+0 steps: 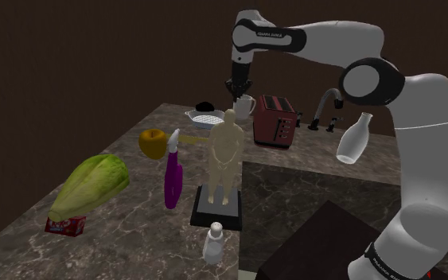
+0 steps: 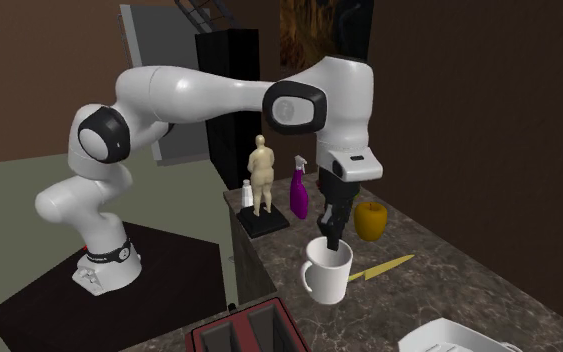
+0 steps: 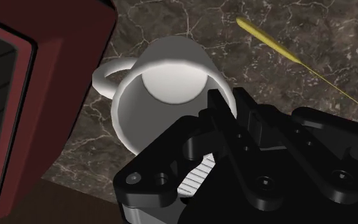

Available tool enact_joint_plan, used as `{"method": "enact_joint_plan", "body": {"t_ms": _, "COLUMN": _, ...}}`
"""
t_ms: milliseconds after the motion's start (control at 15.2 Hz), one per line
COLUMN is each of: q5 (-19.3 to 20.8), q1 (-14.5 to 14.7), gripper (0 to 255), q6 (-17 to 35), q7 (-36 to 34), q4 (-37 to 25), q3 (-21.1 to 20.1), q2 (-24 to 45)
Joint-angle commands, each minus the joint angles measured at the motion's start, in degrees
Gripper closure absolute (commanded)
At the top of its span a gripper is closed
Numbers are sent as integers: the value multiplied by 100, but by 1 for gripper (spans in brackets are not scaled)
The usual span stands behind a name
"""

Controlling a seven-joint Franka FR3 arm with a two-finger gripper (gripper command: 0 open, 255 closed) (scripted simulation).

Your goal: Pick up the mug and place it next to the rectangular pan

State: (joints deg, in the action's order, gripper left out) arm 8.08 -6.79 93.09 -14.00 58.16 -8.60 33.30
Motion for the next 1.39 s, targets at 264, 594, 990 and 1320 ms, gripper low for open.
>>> {"method": "enact_joint_plan", "body": {"t_ms": 264, "q5": 8, "q1": -328, "gripper": 255, "q6": -861, "q7": 702, "q4": -2187, "q3": 167, "q2": 1271}}
{"method": "enact_joint_plan", "body": {"t_ms": 594, "q5": -16, "q1": -430, "gripper": 255, "q6": -115, "q7": 633, "q4": -962, "q3": 134, "q2": 799}}
{"method": "enact_joint_plan", "body": {"t_ms": 990, "q5": -23, "q1": -489, "gripper": 255, "q6": 492, "q7": 584, "q4": -146, "q3": 124, "q2": 595}}
{"method": "enact_joint_plan", "body": {"t_ms": 1320, "q5": -20, "q1": -520, "gripper": 255, "q6": 918, "q7": 550, "q4": 344, "q3": 123, "q2": 534}}
